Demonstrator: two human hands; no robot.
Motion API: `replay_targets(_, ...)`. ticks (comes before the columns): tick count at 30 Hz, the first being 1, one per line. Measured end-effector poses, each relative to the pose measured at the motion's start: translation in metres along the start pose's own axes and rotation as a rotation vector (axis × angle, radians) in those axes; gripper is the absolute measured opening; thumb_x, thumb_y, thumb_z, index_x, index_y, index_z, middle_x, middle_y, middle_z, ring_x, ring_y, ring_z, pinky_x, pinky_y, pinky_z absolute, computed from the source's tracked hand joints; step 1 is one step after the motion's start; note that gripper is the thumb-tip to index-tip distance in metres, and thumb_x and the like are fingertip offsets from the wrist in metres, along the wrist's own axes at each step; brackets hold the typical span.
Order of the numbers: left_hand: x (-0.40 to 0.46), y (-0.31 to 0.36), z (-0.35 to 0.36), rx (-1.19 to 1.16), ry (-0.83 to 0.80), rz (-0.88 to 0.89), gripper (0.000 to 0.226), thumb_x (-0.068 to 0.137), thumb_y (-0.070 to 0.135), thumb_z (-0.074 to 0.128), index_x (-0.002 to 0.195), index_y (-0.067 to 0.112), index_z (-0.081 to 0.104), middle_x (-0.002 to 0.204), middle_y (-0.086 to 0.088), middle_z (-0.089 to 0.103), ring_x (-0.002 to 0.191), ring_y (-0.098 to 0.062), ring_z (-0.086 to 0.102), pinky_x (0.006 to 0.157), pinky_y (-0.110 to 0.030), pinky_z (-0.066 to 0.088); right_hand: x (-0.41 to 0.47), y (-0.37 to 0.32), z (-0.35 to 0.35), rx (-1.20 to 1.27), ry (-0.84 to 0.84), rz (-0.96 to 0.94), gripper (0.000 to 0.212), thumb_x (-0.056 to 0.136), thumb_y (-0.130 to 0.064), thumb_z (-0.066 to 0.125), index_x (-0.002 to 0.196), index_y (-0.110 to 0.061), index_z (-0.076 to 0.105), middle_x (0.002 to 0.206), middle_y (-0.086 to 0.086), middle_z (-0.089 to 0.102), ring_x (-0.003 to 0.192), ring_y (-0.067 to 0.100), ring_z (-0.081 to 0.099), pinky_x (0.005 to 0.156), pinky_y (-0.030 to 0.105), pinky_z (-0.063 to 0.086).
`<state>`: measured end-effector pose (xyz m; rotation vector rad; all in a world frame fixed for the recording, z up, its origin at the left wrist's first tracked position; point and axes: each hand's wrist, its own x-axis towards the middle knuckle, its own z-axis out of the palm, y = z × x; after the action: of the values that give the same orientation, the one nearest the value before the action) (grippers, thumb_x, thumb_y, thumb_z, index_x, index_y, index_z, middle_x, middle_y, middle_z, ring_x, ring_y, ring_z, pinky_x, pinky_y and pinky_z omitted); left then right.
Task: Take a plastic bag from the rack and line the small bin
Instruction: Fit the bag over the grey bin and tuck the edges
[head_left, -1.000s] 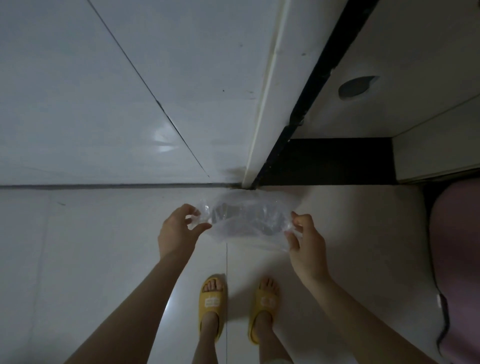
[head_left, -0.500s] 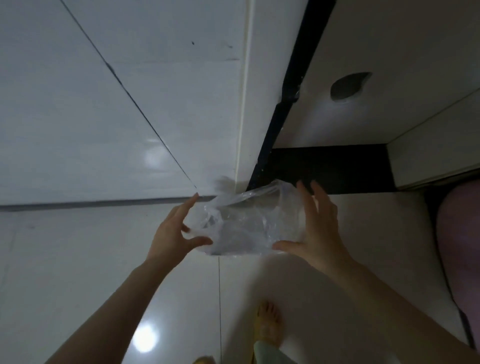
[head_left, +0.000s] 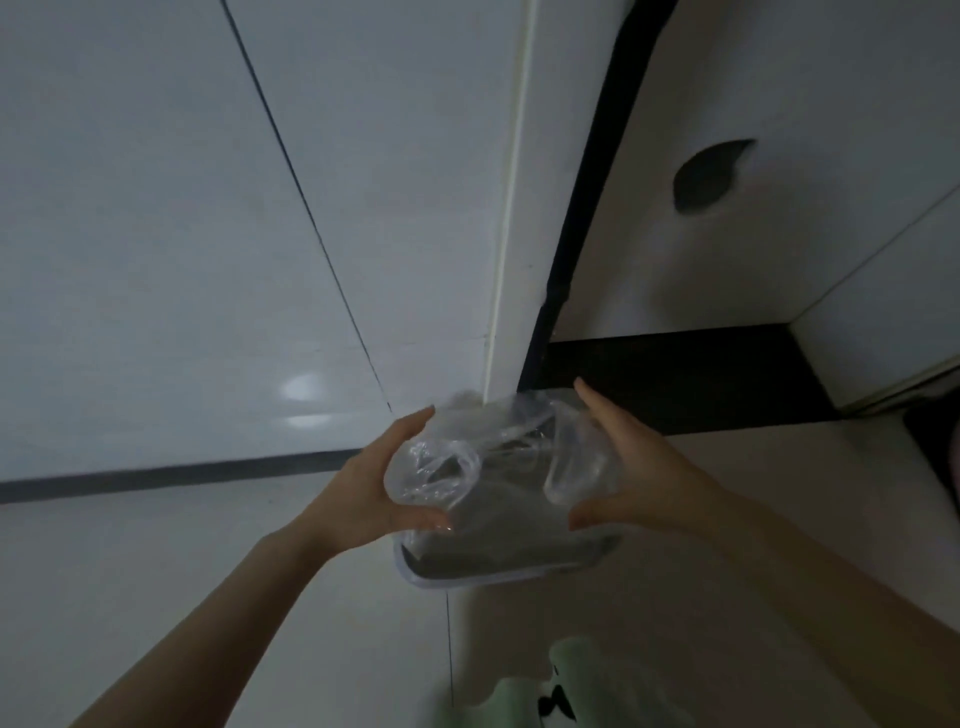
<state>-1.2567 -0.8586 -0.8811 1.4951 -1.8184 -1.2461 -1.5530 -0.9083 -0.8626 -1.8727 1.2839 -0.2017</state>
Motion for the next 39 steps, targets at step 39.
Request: replay_targets(39, -0.008, -0.061, 0.053, 0.702, 0.044, 0.179, 0.081, 0.07, 0.082, 0.034, 0.141, 0.042, 0.027, 0.151, 0.012, 0.031, 0.142, -0.014, 0.019, 0.113, -0.041, -0.004, 0.003, 0.039, 0.083, -0.27, 0.102, -0.18, 0.092, 0.065, -0.062, 0.069, 0.142, -0.033, 0.026, 0.144, -0.005, 0.043, 0.122, -0.006, 0.031, 0.093, 0.001, 0.02)
